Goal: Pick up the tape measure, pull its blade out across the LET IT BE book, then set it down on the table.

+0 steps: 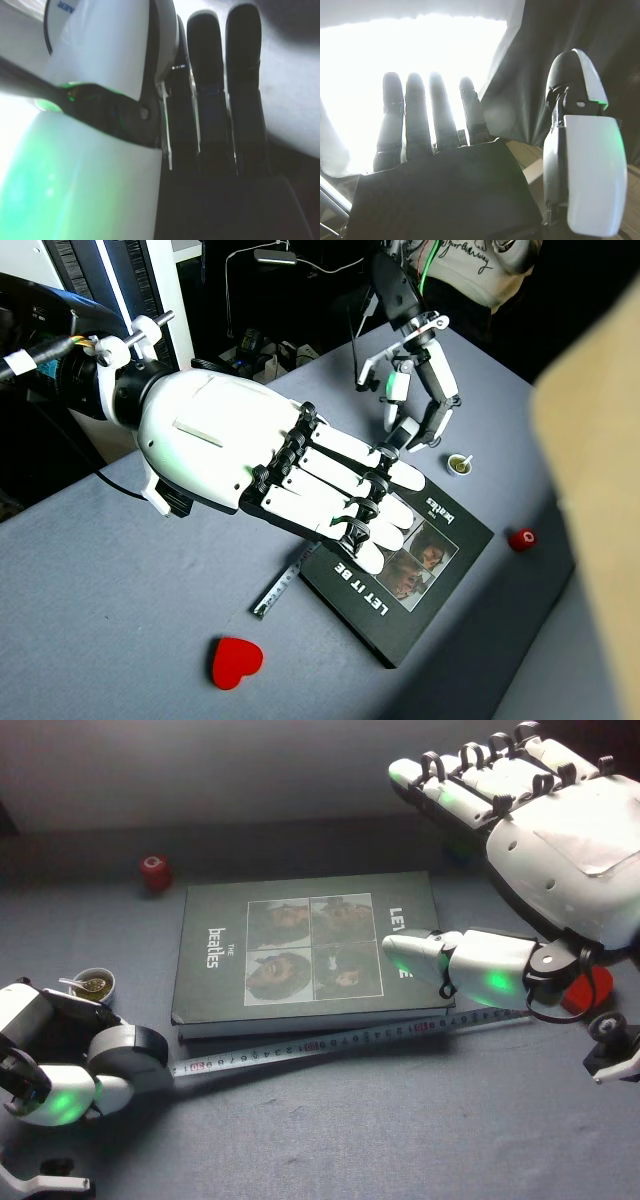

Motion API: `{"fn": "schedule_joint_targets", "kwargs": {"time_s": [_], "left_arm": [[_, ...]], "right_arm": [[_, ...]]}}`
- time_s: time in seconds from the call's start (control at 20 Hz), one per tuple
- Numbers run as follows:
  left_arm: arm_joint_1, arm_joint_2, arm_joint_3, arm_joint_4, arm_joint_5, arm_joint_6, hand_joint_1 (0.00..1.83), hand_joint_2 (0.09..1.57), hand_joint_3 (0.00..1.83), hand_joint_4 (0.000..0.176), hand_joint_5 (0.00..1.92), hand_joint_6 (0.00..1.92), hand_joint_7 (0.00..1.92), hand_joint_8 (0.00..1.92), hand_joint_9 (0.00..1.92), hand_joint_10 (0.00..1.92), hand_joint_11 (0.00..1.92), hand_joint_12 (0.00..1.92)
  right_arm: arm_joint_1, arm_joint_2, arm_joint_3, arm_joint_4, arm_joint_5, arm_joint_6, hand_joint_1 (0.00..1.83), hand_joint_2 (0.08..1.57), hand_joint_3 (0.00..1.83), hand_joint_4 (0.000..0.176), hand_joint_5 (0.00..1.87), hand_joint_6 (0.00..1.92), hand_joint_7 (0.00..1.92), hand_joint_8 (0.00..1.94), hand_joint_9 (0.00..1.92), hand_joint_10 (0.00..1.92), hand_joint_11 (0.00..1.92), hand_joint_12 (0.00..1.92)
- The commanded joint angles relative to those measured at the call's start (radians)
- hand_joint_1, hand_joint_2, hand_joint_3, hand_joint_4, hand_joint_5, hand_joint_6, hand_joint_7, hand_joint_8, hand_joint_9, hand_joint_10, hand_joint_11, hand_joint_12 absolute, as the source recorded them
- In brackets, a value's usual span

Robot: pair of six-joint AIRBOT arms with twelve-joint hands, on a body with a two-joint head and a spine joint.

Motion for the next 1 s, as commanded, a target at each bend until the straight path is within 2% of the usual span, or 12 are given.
{"fn": "schedule_joint_targets", "kwargs": {"time_s": [0.0,0.05,0.1,0.15,0.25,0.3,0.35,0.4,0.45,0.5,0.75,0.95], "left_arm": [[-0.005,-0.004,0.008,0.046,-0.090,-0.016,1.38,1.10,0.00,0.000,0.97,0.84,1.06,0.91,0.89,1.22,0.79,1.12],[-0.004,-0.006,0.009,0.048,-0.090,-0.016,1.38,1.11,0.00,0.000,0.90,0.96,1.08,0.87,0.85,1.25,0.76,1.11],[-0.003,-0.008,0.009,0.051,-0.090,-0.015,1.38,1.11,0.00,0.000,0.90,0.96,1.08,0.87,0.85,1.25,0.76,1.11],[-0.003,-0.010,0.010,0.055,-0.090,-0.012,1.26,1.11,0.00,0.000,0.91,0.99,1.08,0.90,0.86,0.79,0.73,1.08],[-0.004,-0.013,0.011,0.068,-0.090,-0.008,1.21,1.12,0.00,0.007,0.91,1.05,1.03,0.95,0.99,0.33,0.72,0.96],[-0.005,-0.013,0.010,0.070,-0.090,-0.002,1.07,1.14,0.00,0.001,0.92,1.06,1.01,0.20,1.01,0.15,0.69,0.85],[-0.006,-0.013,0.008,0.069,-0.090,0.001,0.97,1.08,0.00,0.000,0.85,0.48,1.02,0.10,1.00,0.09,0.66,0.80],[-0.006,-0.013,0.008,0.069,-0.092,0.003,0.91,1.06,0.00,0.000,0.89,0.19,1.01,0.04,0.99,0.05,0.65,0.77],[-0.006,-0.014,0.007,0.069,-0.093,0.004,0.87,1.04,0.00,0.000,0.91,0.07,1.00,0.01,0.96,0.02,0.62,0.74],[-0.006,-0.014,0.007,0.069,-0.093,0.004,0.87,1.04,0.00,0.000,0.91,0.07,1.00,0.01,0.96,0.02,0.62,0.74],[-0.008,-0.012,0.003,0.070,-0.093,0.006,0.64,1.02,0.00,0.000,0.68,0.00,0.67,0.00,0.62,0.00,0.38,0.65],[-0.026,0.027,-0.004,0.080,-0.074,0.023,0.57,1.04,0.00,0.000,0.53,0.00,0.57,0.00,0.55,0.00,0.33,0.64]], "right_arm": [[0.006,0.003,-0.004,-0.071,0.079,0.006,0.29,1.04,0.00,0.080,0.08,0.01,0.16,0.00,0.16,0.00,0.00,0.67],[0.006,0.003,-0.004,-0.071,0.079,0.007,0.29,1.04,0.00,0.081,0.06,0.00,0.13,0.00,0.13,0.00,0.00,0.63],[0.006,0.003,-0.004,-0.071,0.079,0.007,0.29,1.04,0.00,0.081,0.06,0.00,0.13,0.00,0.13,0.00,0.00,0.63],[0.006,0.003,-0.004,-0.071,0.079,0.007,0.28,1.04,0.00,0.081,0.05,0.00,0.12,0.00,0.12,0.00,0.00,0.60],[0.006,0.003,-0.004,-0.071,0.079,0.007,0.28,1.04,0.00,0.081,0.07,0.01,0.16,0.01,0.16,0.01,0.00,0.67],[0.006,0.003,-0.004,-0.072,0.079,0.007,0.28,1.04,0.00,0.080,0.07,0.01,0.16,0.00,0.16,0.01,0.00,0.69],[0.006,0.003,-0.004,-0.072,0.079,0.007,0.28,1.04,0.00,0.080,0.07,0.01,0.17,0.01,0.16,0.01,0.00,0.69],[0.006,0.003,-0.004,-0.072,0.079,0.007,0.28,1.05,0.00,0.080,0.07,0.00,0.17,0.01,0.16,0.01,0.00,0.67],[0.006,0.003,-0.004,-0.072,0.079,0.008,0.27,1.05,0.00,0.080,0.07,0.00,0.18,0.00,0.16,0.00,0.00,0.66],[0.006,0.003,-0.004,-0.073,0.079,0.008,0.27,1.05,0.00,0.080,0.07,0.00,0.18,0.00,0.16,0.00,0.00,0.66],[0.005,0.003,-0.004,-0.074,0.078,0.009,0.27,1.05,0.00,0.080,0.08,0.00,0.18,0.00,0.16,0.00,0.00,0.69],[0.005,0.003,-0.004,-0.074,0.078,0.010,0.28,1.05,0.00,0.080,0.08,0.00,0.18,0.00,0.16,0.00,0.00,0.66]]}}
